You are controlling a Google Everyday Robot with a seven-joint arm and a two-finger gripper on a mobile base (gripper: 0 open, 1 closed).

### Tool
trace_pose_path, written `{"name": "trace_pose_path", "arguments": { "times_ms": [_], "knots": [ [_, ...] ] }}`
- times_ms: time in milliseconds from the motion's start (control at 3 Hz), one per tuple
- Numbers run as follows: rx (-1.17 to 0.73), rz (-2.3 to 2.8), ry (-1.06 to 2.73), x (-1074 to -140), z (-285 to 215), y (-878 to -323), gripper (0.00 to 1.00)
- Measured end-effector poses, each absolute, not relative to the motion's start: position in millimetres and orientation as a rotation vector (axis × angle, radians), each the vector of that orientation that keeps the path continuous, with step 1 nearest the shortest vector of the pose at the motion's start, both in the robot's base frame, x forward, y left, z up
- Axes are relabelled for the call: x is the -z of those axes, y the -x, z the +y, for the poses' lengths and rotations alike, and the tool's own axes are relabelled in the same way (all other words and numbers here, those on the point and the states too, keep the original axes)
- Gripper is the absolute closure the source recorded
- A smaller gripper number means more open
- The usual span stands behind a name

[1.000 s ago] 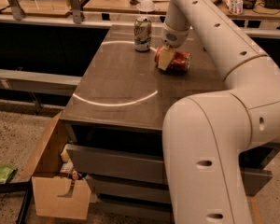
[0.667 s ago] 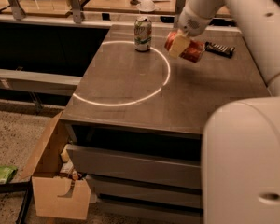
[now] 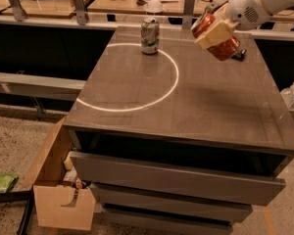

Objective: Place coke can upright

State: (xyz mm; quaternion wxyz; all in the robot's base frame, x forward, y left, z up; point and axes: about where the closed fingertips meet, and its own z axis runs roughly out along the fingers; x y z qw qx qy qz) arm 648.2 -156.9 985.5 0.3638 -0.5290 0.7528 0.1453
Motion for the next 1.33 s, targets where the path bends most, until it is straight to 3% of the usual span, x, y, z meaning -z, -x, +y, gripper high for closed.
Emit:
{"name": "trace_pose_path", "arguments": {
  "times_ms": [1000, 1333],
  "knots": [
    [-0.840, 1.542, 1.146, -976, -103, -593, 1.00],
    [-0.873, 1.398, 1.151, -968, -90, -604, 1.00]
  ]
}}
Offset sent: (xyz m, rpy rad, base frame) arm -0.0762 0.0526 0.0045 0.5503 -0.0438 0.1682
